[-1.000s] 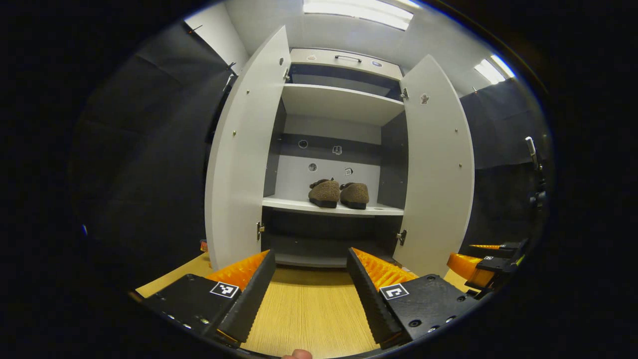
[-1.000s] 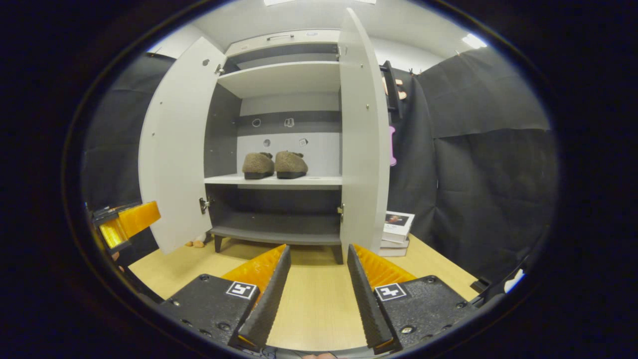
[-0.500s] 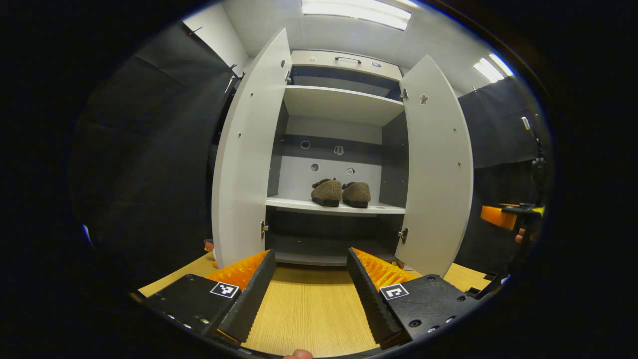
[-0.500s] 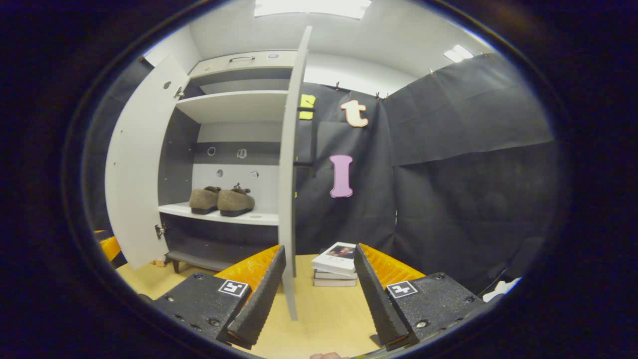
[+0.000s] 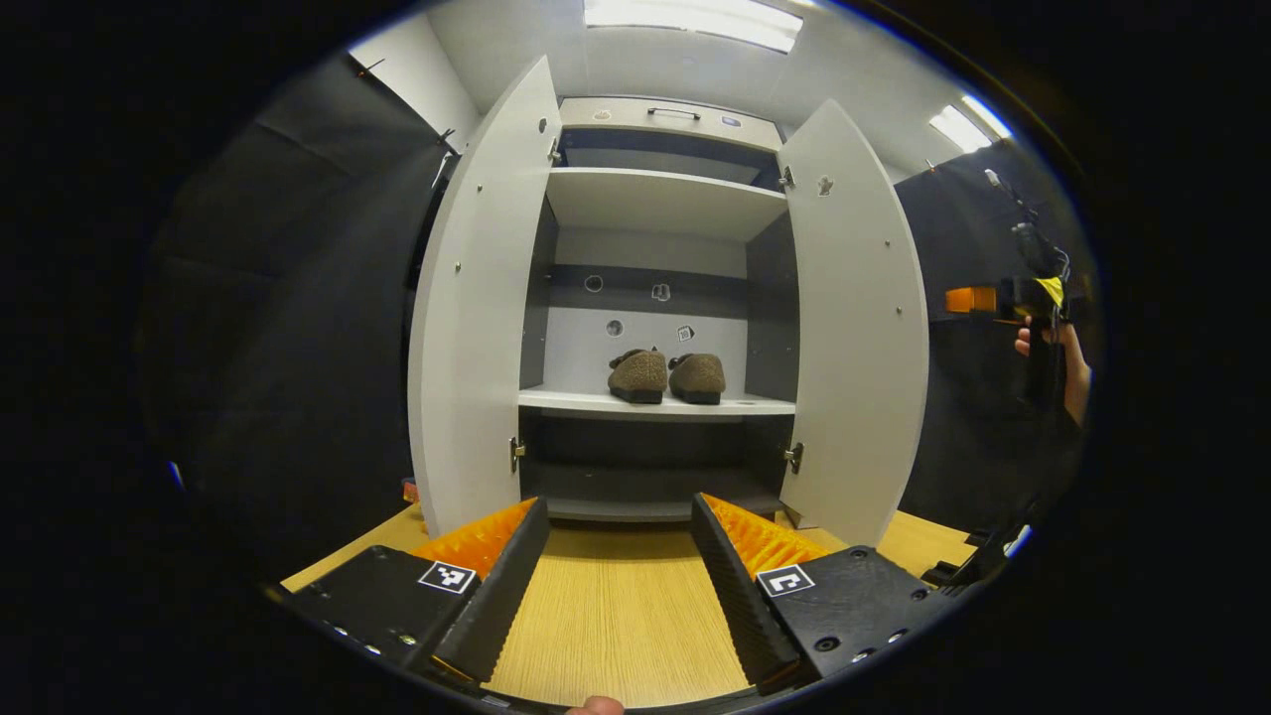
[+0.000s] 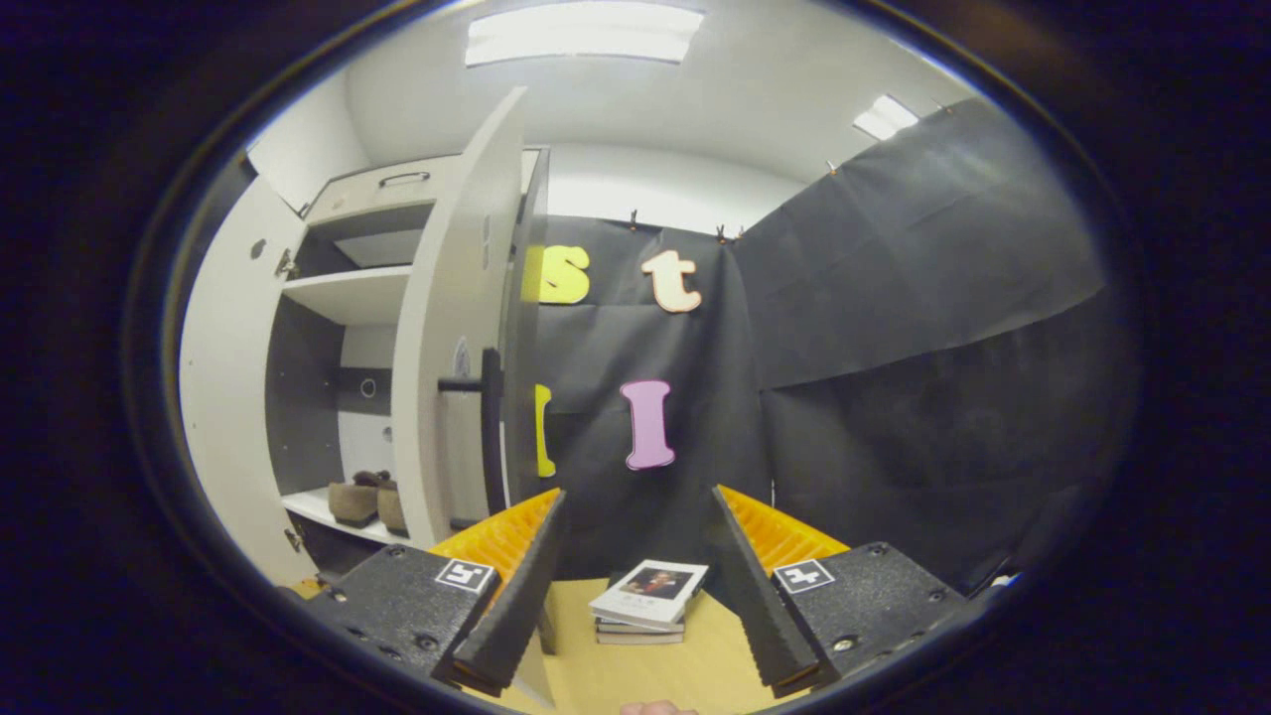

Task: Grab one shoe with the right hand and put it into the shoe cabinet, grab the other shoe with the left hand and put it into the shoe cabinet; then close the right door with the right hand and the left door with the left hand.

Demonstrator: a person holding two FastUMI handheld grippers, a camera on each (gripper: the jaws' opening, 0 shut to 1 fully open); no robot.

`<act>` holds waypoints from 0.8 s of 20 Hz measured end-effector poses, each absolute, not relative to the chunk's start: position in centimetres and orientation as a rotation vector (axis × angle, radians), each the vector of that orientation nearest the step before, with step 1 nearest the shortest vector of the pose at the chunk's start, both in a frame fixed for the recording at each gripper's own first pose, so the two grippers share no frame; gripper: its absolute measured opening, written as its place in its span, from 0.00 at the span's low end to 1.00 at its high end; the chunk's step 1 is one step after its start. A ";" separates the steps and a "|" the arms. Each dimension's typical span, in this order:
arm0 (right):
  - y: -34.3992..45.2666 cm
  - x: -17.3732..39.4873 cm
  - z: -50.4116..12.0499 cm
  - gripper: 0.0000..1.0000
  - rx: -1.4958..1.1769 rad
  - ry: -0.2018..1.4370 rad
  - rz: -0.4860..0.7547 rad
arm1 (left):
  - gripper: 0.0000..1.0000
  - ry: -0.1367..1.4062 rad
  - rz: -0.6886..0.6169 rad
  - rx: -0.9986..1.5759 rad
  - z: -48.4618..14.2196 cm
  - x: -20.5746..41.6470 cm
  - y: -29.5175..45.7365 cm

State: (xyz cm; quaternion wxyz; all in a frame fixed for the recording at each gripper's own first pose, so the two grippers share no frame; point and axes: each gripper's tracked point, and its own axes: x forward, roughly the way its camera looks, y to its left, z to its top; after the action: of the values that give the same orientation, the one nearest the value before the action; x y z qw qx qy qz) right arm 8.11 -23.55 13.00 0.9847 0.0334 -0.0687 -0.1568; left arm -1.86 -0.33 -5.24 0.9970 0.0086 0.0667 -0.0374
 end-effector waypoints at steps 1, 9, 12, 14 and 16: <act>-23.8 8.9 13.8 0.88 0.064 -0.141 -0.310 | 0.87 0.134 -0.074 0.020 -5.3 -2.1 -0.4; -21.7 11.3 15.7 0.84 0.001 -0.118 -0.255 | 0.87 0.150 -0.071 0.010 -5.9 -1.9 -0.9; -21.3 11.6 15.9 0.84 -0.024 -0.118 -0.261 | 0.87 0.150 -0.074 0.001 -5.9 -1.6 -1.1; -21.3 11.7 15.7 0.84 -0.014 -0.119 -0.252 | 0.87 0.150 -0.076 0.002 -5.9 -1.6 -1.0; -21.1 11.6 15.6 0.84 0.004 -0.110 -0.245 | 0.87 0.151 -0.083 -0.006 -5.9 -1.5 -1.1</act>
State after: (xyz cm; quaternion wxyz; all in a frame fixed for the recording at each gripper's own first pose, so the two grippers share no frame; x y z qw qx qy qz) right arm 11.58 -21.13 15.56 0.9910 0.0020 -0.0546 -0.1223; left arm -1.55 -1.12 -5.94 0.9963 -0.0031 0.0756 -0.0412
